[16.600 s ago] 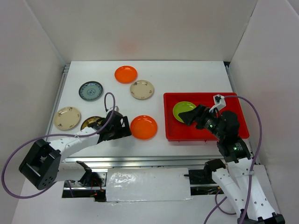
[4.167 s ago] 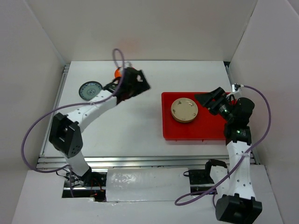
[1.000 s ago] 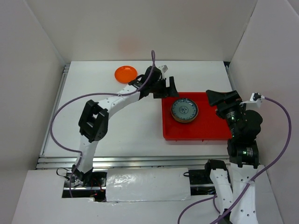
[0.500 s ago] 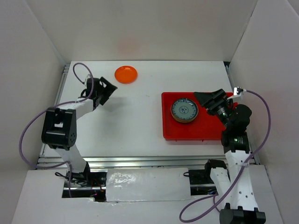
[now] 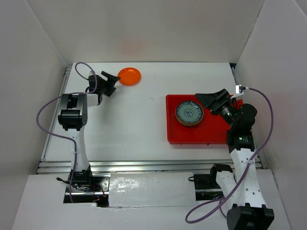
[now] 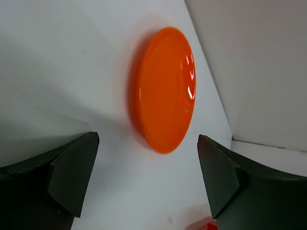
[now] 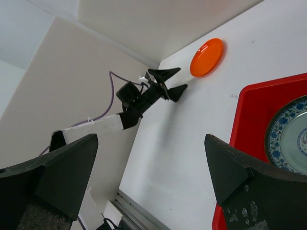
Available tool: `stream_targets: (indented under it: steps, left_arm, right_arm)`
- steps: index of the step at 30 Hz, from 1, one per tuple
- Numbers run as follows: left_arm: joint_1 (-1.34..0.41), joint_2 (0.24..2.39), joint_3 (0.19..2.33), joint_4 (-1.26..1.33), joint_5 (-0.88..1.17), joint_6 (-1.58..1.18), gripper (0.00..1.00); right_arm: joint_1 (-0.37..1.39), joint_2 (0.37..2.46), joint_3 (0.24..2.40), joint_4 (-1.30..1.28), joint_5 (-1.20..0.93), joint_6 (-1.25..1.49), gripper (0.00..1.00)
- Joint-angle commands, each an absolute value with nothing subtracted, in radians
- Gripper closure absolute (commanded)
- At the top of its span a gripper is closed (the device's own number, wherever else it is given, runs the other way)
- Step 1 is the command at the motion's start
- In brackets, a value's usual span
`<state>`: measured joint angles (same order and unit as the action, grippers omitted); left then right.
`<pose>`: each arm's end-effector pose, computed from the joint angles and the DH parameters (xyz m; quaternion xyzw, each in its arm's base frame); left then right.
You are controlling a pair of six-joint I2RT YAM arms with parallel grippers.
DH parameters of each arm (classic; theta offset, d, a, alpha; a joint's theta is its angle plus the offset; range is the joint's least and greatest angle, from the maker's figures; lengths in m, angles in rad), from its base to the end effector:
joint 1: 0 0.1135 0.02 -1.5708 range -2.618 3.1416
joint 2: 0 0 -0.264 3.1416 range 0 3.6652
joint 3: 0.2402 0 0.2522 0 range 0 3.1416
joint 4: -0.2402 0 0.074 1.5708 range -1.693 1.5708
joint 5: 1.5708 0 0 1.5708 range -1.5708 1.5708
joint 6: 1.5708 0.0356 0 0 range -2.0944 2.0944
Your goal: Place the plates into the plastic bin on the countertop
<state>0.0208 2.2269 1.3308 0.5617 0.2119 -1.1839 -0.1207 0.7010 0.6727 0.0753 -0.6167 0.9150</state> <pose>0.4837 0.0026 0.1332 -0.4086 0.7025 -0.3886 0.4342 0.1690 0.0002 0.3417 0.1348 0.6802 0.4598 0.5547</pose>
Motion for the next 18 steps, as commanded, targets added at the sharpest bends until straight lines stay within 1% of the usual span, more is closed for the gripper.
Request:
stream_targets:
  steps: [1, 4, 5, 6, 7, 8, 9, 10, 11, 12, 17, 18]
  left_arm:
    - [0.031, 2.344, 1.477, 0.396, 0.239, -1.210, 0.02]
    - [0.025, 2.394, 1.564, 0.306, 0.192, -1.207, 0.03]
    - [0.022, 2.420, 1.590, 0.241, 0.181, -1.195, 0.06]
    - [0.020, 2.434, 1.665, 0.201, 0.170, -1.186, 0.09]
    - [0.011, 2.453, 1.708, 0.163, 0.163, -1.160, 0.16]
    - [0.009, 2.498, 1.753, 0.131, 0.163, -1.148, 0.18]
    - [0.011, 2.519, 1.843, 0.057, 0.163, -1.140, 0.20]
    - [0.011, 2.545, 1.889, 0.022, 0.167, -1.128, 0.23]
    - [0.009, 2.583, 1.916, 0.003, 0.172, -1.126, 0.28]
    - [0.009, 2.594, 1.946, 0.003, 0.175, -1.127, 0.29]
    - [-0.018, 2.638, 1.950, 0.020, 0.192, -1.140, 0.58]
    - [-0.018, 2.643, 1.944, 0.029, 0.204, -1.140, 0.67]
  right_arm:
    - [-0.115, 0.721, 0.673, 0.143, -0.643, 0.897, 0.00]
    - [-0.114, 0.742, 0.673, 0.156, -0.652, 0.905, 0.00]
    - [-0.112, 0.747, 0.673, 0.161, -0.656, 0.908, 0.00]
    - [-0.112, 0.756, 0.673, 0.173, -0.663, 0.913, 0.00]
    - [-0.110, 0.761, 0.673, 0.179, -0.673, 0.920, 0.00]
    - [-0.110, 0.767, 0.672, 0.184, -0.679, 0.926, 0.00]
    - [-0.107, 0.775, 0.670, 0.201, -0.687, 0.931, 0.00]
    - [-0.107, 0.775, 0.670, 0.206, -0.693, 0.934, 0.00]
    - [-0.106, 0.779, 0.670, 0.209, -0.696, 0.937, 0.00]
    - [-0.106, 0.784, 0.672, 0.210, -0.701, 0.937, 0.00]
    - [-0.098, 0.790, 0.676, 0.203, -0.710, 0.928, 0.00]
    - [-0.098, 0.790, 0.680, 0.196, -0.709, 0.928, 0.00]
